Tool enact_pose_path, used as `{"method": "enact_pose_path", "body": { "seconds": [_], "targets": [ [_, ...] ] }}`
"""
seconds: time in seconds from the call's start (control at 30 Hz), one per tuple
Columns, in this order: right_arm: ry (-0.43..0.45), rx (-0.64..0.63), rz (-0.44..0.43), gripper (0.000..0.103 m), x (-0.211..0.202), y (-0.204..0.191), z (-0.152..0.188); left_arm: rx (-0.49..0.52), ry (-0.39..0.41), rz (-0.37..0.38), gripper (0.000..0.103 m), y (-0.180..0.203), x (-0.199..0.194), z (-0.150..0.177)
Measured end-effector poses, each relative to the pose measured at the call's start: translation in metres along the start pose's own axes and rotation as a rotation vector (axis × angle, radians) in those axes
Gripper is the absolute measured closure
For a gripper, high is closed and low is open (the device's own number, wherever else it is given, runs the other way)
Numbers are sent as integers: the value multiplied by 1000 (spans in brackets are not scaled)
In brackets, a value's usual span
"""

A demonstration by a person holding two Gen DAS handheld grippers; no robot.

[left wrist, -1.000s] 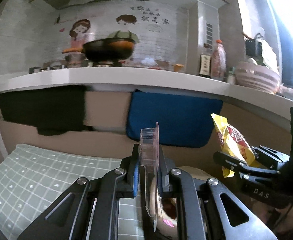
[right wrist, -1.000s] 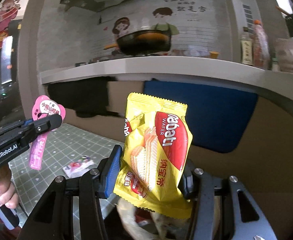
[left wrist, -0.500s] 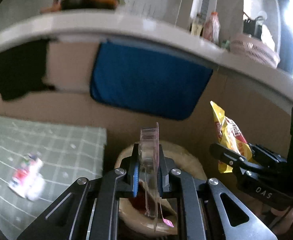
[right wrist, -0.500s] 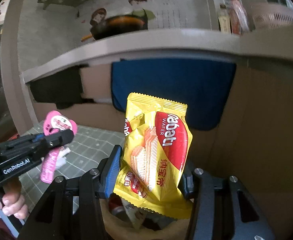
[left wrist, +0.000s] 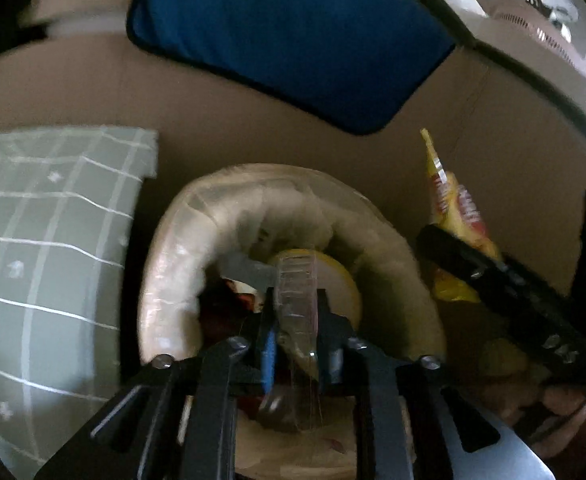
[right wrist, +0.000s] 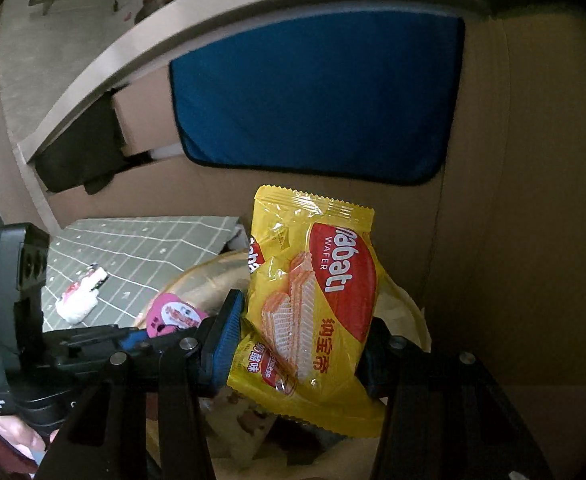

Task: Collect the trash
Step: 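Carry the wafer packet and pink wrapper into the bin and open both tools, then move both tools back over the table toward the tissue pack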

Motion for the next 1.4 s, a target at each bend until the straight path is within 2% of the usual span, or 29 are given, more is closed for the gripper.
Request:
{"method": "enact_pose_path", "body": {
  "seconds": [0.03, 0.07, 0.1, 0.27, 0.4, 0.53, 0.87, 1.03, 1.23, 1.4],
  "targets": [
    [-5, 4, 1, 56, 2, 2, 0, -12, 4, 15, 63, -3, -1, -2],
    [-11, 6, 4, 56, 5, 2, 0, -33, 25, 27, 57, -6, -6, -3],
    [-17, 10, 7, 56, 8, 3, 1, -45, 37, 30, 57, -9, -9, -5],
    [-43, 13, 0, 55, 19, 0, 5, -60, 93, -27, 56, -21, -33, -13],
    [-60, -4, -2, 53, 26, -6, 12, -29, 149, -116, 56, -24, -57, -9],
    [-84, -25, -1, 40, 30, -11, 19, -9, 190, -196, 56, -32, -79, -4],
    [-103, -69, 35, 27, 26, -28, 21, -25, 221, -377, 56, -68, -130, 13],
    [-116, -87, 8, 26, 18, -39, 24, 9, 229, -500, 56, -68, -155, 28],
    [-38, -168, -13, 27, -2, -74, 19, -3, 245, -565, 56, -79, -184, 40],
    [-28, -202, -70, 27, -3, -108, 16, -43, 273, -603, 56, -98, -210, 52]
  ]
}}
Point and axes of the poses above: each gripper's, at about its wrist camera, not at the fingertips, and x roughly the way its jaws point, y to its right, z to its underside, the point moved 3 cm from there along x, roughly the way its jaws point, and after that the axes turned 10 degrees about x, right-handed, at the moved point
